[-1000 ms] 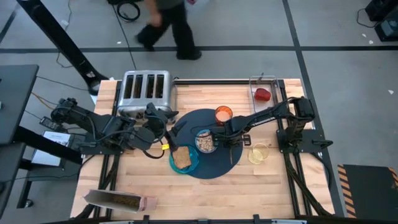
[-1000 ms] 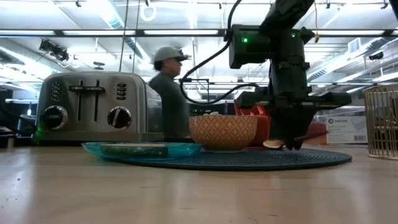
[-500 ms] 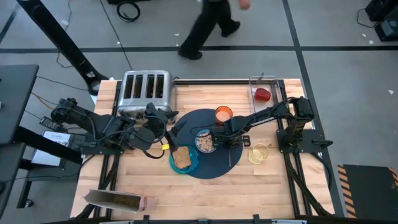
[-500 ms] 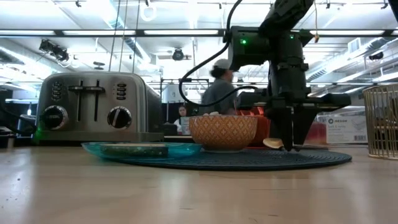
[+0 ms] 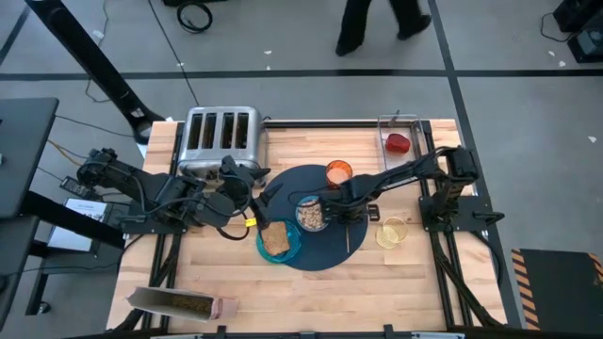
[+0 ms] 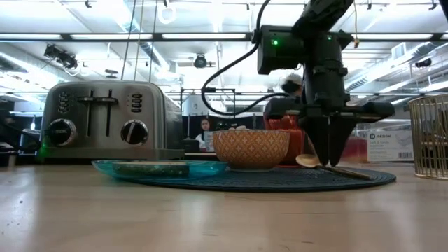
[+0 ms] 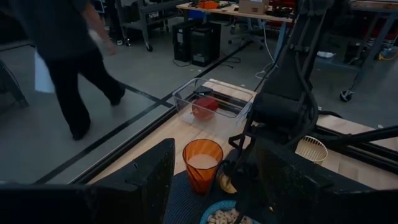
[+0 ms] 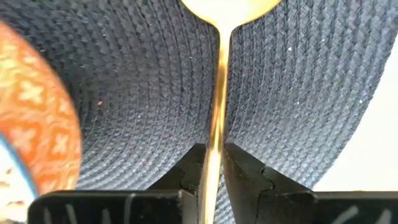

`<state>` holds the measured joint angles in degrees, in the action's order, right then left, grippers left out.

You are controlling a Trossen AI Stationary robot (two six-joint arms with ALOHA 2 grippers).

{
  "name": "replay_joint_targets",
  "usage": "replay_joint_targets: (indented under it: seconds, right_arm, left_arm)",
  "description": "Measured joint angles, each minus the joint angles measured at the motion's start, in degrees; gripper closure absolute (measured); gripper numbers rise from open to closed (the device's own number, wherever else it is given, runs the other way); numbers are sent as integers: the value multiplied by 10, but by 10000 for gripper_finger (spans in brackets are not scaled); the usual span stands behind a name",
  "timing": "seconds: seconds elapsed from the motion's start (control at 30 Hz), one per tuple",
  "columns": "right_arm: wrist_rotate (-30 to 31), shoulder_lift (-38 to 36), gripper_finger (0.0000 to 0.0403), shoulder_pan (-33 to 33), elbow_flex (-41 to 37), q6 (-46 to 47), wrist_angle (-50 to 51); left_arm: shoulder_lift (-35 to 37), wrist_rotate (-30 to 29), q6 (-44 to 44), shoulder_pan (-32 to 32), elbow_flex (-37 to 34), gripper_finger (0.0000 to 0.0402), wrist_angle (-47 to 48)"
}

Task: Arrange a breakfast setting
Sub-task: Put the gold spoon on the blue table mat to the right of the blue bowl, then put the apple on the blue table mat to the top left of the blue bowl

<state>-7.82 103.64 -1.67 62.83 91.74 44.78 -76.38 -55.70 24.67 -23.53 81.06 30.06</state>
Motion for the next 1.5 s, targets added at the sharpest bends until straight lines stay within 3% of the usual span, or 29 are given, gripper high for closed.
replay_joint_targets:
  seconds: [0.33,0.83,1.2,1.5]
  right_arm:
    - [34,-90,328,-7,0,1,38]
    - [158,-302,328,-13,0,47,130]
    - [189,-360,328,116,0,-41,168]
    - [183,-359,328,250,0,-241,161]
  left_arm:
    - [0,0,0,0,0,173,0]
    - [0,0,2,0,0,173,-3]
    - [0,0,2,-2,0,173,-3]
    - [0,0,2,-2,0,173,-2]
